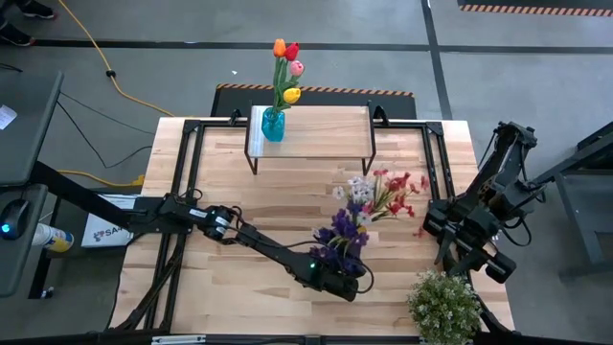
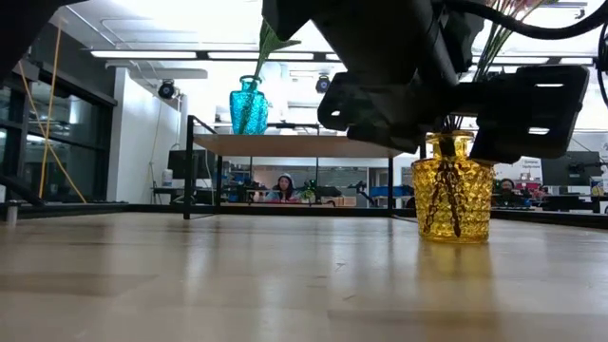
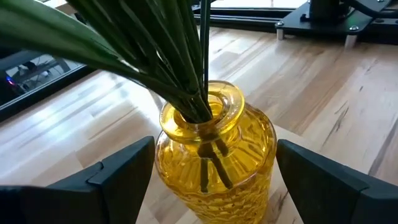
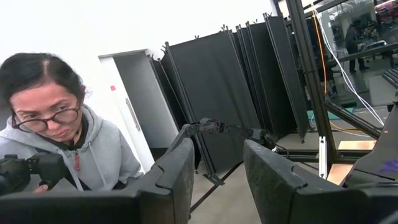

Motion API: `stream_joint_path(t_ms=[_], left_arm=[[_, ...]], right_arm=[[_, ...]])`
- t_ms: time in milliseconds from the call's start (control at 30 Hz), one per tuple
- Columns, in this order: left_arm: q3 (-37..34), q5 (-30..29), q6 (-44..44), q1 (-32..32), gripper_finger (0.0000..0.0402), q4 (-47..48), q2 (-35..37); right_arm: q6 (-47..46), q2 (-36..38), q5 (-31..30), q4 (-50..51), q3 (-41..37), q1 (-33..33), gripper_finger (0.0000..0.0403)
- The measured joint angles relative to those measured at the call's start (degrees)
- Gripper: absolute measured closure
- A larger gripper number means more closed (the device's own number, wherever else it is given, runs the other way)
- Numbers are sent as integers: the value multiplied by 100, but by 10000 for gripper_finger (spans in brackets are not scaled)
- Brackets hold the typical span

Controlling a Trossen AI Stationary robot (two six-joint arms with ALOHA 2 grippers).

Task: Pick and place flowers into a vace then onto a shelf
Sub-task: Put the yellow flower vase on the shelf

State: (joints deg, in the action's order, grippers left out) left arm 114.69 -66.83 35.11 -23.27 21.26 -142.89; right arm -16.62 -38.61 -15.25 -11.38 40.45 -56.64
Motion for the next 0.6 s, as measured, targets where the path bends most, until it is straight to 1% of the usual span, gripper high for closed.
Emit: stream_joint_path(t_ms=[167, 367, 600], left_arm=[[4, -6, 7, -2, 33, 101, 11], [7, -24, 426, -13, 33, 529, 20], [7, -33, 460, -71, 33, 573, 22]], right_arm=[[-2, 0, 27, 0, 0, 0, 272], [-7, 0, 80, 0, 0, -2, 272], [-7, 0, 151, 0, 0, -4, 272]])
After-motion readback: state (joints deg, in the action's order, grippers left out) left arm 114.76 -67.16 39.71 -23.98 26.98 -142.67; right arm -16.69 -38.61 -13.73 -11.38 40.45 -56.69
